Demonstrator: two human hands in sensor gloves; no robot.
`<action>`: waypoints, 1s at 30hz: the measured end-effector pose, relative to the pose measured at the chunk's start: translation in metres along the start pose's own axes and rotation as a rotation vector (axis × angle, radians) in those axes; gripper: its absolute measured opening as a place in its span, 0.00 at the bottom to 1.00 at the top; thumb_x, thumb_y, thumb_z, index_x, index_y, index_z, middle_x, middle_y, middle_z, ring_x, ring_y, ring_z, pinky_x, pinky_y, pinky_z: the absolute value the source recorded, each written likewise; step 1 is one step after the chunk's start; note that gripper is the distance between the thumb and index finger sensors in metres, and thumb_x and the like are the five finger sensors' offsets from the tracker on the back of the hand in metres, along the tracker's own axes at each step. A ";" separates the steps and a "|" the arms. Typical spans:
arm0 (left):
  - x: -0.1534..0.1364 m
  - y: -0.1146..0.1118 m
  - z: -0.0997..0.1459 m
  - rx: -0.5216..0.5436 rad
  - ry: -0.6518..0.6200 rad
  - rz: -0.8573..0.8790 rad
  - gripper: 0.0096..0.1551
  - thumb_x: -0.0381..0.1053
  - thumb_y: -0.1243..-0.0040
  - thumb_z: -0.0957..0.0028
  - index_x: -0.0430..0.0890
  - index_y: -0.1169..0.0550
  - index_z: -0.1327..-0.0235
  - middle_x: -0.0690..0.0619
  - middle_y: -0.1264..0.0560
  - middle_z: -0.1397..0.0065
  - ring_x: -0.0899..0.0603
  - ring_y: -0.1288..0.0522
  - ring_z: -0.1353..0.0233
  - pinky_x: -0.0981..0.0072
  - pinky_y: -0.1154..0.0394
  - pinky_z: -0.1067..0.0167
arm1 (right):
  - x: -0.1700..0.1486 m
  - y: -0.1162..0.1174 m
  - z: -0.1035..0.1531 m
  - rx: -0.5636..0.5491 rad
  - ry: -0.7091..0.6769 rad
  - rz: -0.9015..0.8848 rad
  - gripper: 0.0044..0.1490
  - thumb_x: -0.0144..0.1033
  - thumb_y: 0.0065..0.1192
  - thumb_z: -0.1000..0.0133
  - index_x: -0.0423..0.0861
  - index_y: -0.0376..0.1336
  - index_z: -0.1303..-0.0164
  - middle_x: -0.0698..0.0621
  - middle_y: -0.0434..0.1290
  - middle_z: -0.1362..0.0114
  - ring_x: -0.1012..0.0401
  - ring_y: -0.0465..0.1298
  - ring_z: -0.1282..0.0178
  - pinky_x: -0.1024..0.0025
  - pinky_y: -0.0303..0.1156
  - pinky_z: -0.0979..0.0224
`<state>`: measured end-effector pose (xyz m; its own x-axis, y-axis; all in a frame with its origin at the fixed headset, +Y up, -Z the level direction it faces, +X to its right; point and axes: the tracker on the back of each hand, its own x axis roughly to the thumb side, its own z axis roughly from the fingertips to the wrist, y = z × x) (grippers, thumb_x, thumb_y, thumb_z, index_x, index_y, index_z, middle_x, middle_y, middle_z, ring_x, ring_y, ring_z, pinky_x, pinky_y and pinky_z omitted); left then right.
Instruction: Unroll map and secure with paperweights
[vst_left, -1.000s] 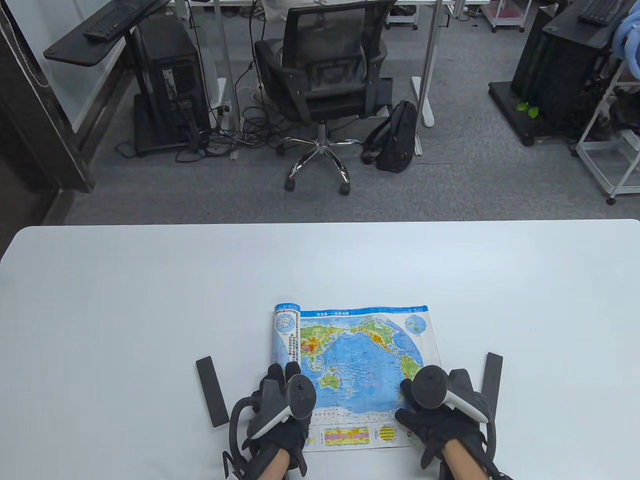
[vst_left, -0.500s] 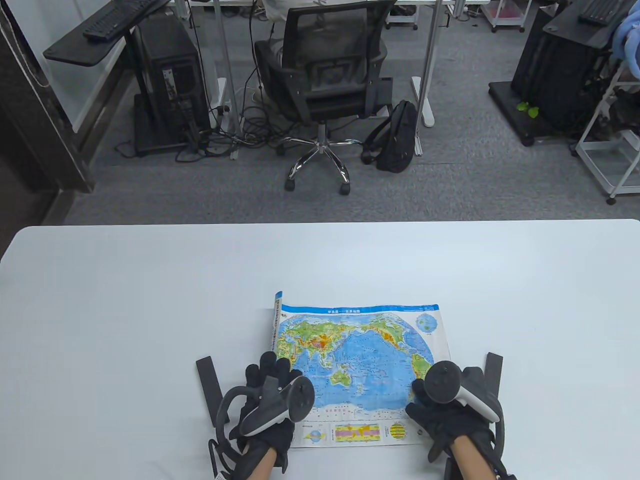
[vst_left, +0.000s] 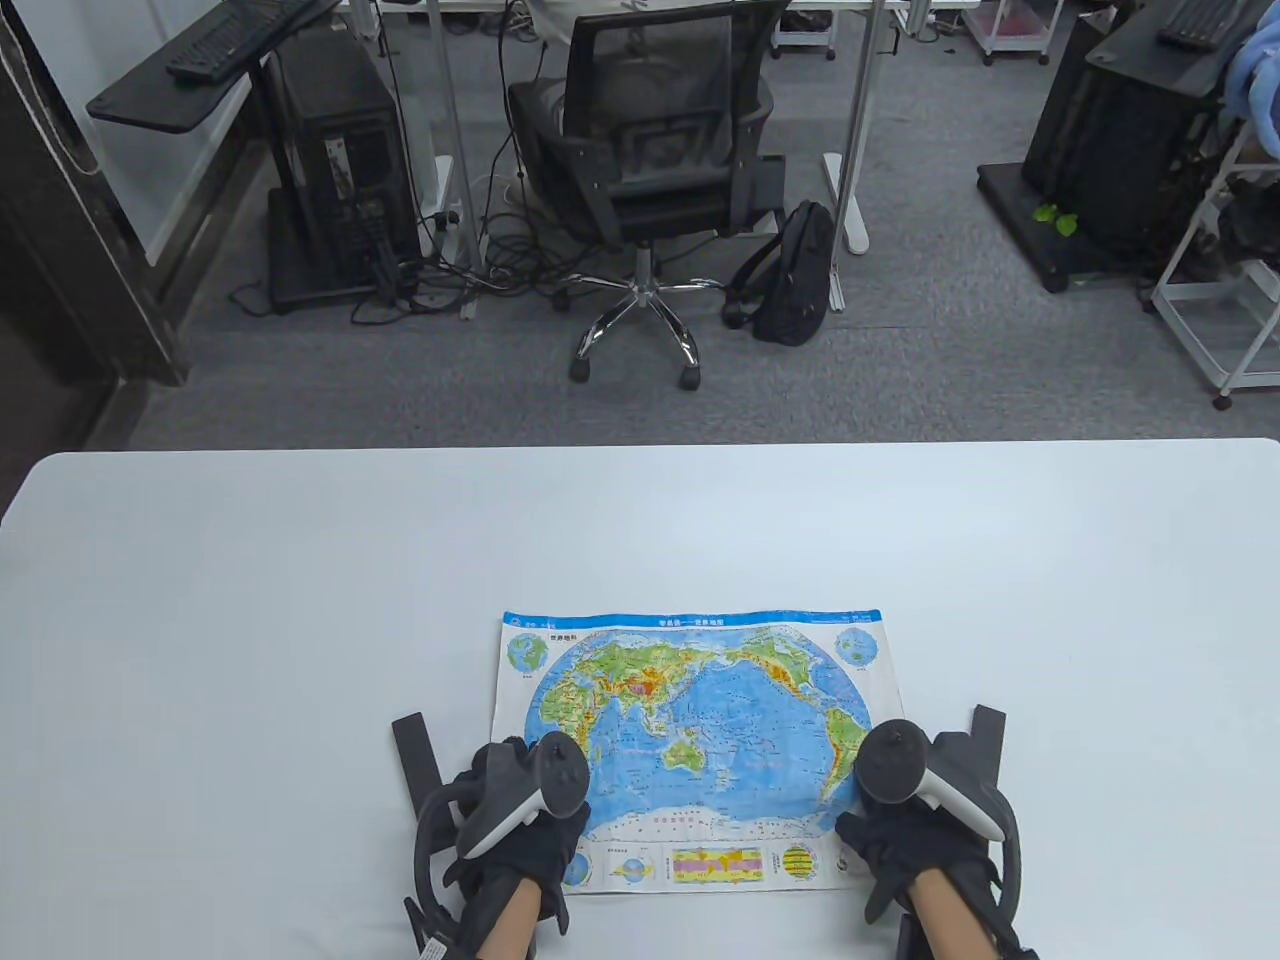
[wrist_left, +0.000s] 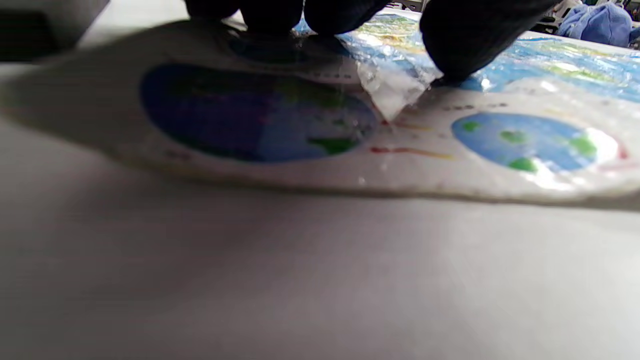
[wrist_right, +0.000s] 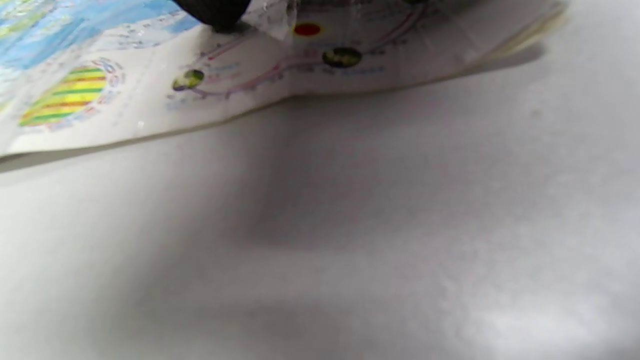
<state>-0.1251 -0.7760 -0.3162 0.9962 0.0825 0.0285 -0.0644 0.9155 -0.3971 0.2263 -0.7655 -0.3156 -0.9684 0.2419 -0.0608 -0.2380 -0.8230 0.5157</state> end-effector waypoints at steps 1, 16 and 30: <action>0.001 -0.001 -0.001 0.000 0.004 0.002 0.45 0.63 0.54 0.40 0.40 0.53 0.22 0.30 0.51 0.20 0.25 0.48 0.23 0.31 0.45 0.32 | 0.000 0.000 0.000 0.001 0.000 0.004 0.42 0.38 0.54 0.37 0.35 0.40 0.23 0.26 0.31 0.24 0.29 0.32 0.28 0.30 0.30 0.37; 0.046 0.026 -0.035 -0.139 0.212 -0.248 0.49 0.72 0.62 0.45 0.40 0.44 0.21 0.30 0.42 0.21 0.27 0.35 0.26 0.37 0.33 0.35 | -0.002 -0.003 -0.001 -0.008 -0.007 -0.009 0.46 0.37 0.57 0.39 0.33 0.37 0.24 0.25 0.34 0.23 0.29 0.35 0.28 0.31 0.31 0.36; 0.187 -0.001 -0.065 -0.202 -0.217 0.014 0.49 0.75 0.65 0.44 0.59 0.72 0.28 0.45 0.79 0.23 0.30 0.76 0.25 0.27 0.68 0.36 | -0.009 -0.005 -0.001 0.029 -0.024 -0.055 0.47 0.34 0.59 0.39 0.35 0.36 0.24 0.27 0.32 0.23 0.31 0.34 0.27 0.32 0.31 0.35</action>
<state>0.0651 -0.7870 -0.3707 0.9581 0.1967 0.2081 -0.0436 0.8185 -0.5729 0.2358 -0.7644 -0.3188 -0.9517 0.2991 -0.0694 -0.2883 -0.7930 0.5368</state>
